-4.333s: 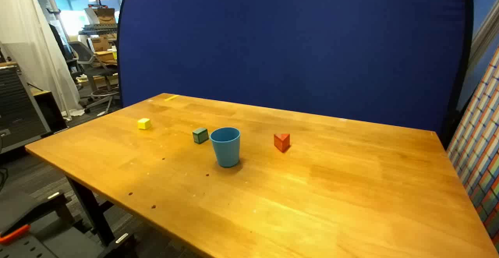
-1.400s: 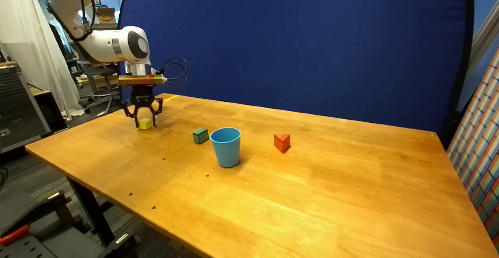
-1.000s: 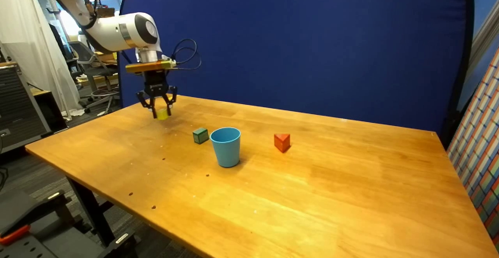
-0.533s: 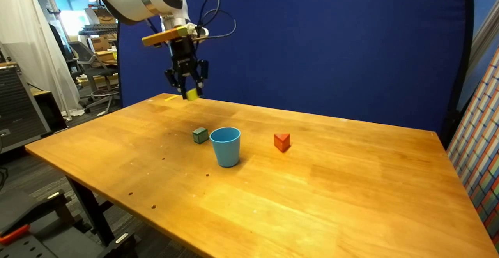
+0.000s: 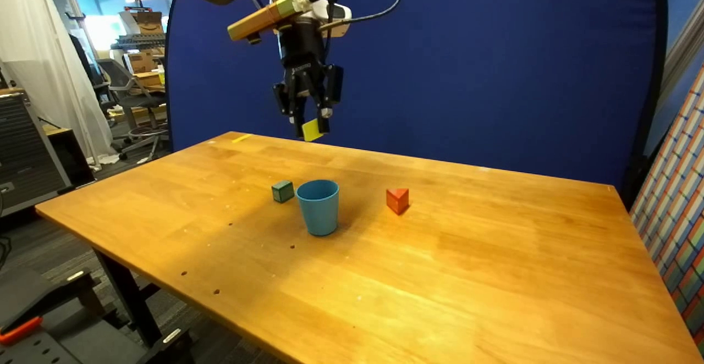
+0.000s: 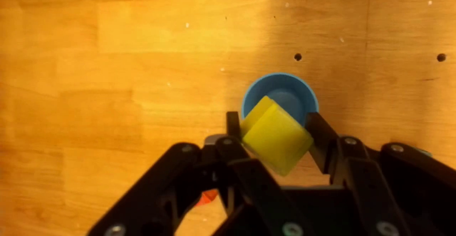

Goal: Pick up the yellow block and put it in the blue cup

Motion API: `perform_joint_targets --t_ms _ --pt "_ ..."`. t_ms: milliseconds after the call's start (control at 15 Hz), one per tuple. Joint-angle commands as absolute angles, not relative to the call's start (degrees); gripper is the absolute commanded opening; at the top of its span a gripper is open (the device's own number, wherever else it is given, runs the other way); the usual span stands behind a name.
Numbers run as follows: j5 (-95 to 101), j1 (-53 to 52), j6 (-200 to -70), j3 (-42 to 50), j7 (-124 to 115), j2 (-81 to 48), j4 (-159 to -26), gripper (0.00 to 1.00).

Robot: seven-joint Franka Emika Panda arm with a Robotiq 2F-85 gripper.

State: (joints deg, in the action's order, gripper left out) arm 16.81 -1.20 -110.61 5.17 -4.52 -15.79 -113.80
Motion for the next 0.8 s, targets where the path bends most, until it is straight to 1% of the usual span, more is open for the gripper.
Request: perform_joint_targets --t_ms 0,333,733 --pt "17.3 0.5 -110.8 5.3 -6.3 -13.8 -117.7 0.23" --pt "17.1 0.7 -110.9 4.6 -6.0 -16.5 -118.6 0.23" --pt "17.9 0.0 -110.3 4.1 -5.1 -21.6 -114.8 0.23"
